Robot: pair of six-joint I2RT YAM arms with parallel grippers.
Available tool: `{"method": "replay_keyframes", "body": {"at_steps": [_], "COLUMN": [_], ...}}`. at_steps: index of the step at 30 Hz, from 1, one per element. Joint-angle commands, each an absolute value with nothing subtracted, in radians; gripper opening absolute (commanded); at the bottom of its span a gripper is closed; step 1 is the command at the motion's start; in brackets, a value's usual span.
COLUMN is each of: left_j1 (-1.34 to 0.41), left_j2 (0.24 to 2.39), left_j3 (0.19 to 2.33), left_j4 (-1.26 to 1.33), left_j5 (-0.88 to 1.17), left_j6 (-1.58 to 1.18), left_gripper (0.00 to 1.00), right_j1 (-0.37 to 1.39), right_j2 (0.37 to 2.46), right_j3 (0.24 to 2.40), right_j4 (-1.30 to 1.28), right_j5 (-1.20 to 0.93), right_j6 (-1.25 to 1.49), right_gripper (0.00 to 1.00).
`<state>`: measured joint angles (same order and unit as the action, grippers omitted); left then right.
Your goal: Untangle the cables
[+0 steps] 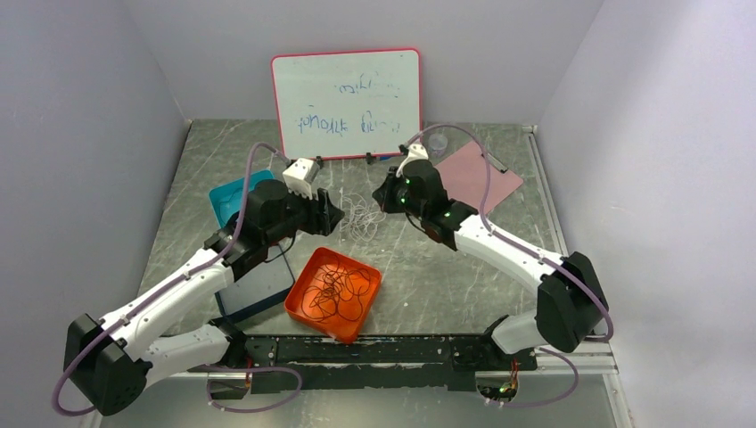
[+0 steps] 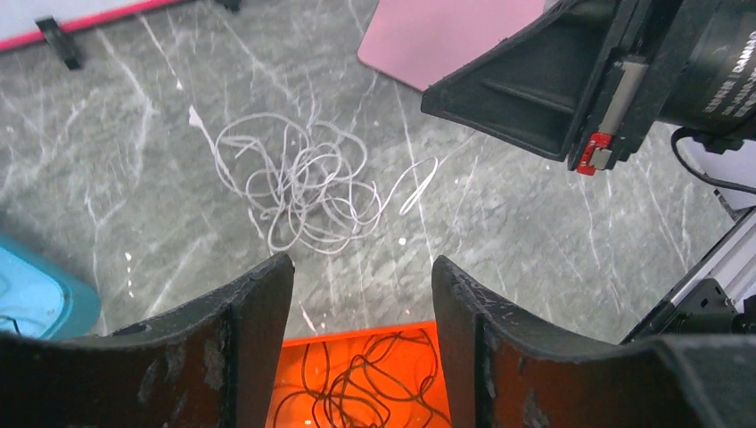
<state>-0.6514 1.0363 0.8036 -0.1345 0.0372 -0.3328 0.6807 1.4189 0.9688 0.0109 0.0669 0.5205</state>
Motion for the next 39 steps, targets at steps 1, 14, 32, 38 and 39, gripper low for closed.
{"method": "replay_keyframes", "body": {"at_steps": [1, 14, 32, 38, 39], "left_j1": [-0.649, -0.649, -0.649, -0.650, -0.650], "left_j2": [1.026, 1.092, 1.220, 1.259, 1.261], "left_j3": [0.788, 0.780, 0.808, 0.774, 0.763], "left_j4": [-0.004, 0.201, 0.406, 0.394, 0.400], "left_j5": [0.069, 0.193, 0.290, 0.170, 0.159], "left_j6": [-0.300, -0.227, -0.173, -0.184, -0.190], "left_gripper": [0.64, 0.63, 0.63, 0.62, 0.62], "right_j1": [0.678, 0.673, 0.663, 0.663, 0.663], "right_j2": [1.382, 1.365, 1.356, 1.333, 1.328], "right_j3": [1.064, 1.176, 1.309, 1.330, 1.335], "right_j4": [-0.075, -0.122, -0.204, -0.206, -0.208], "right_j5": [0.082, 0.021, 0.048, 0.043, 0.045], "right_j6": [0.471, 0.455, 0.585, 0.596, 0.595], "right_gripper": [0.00, 0.00, 0.00, 0.00, 0.00]}}
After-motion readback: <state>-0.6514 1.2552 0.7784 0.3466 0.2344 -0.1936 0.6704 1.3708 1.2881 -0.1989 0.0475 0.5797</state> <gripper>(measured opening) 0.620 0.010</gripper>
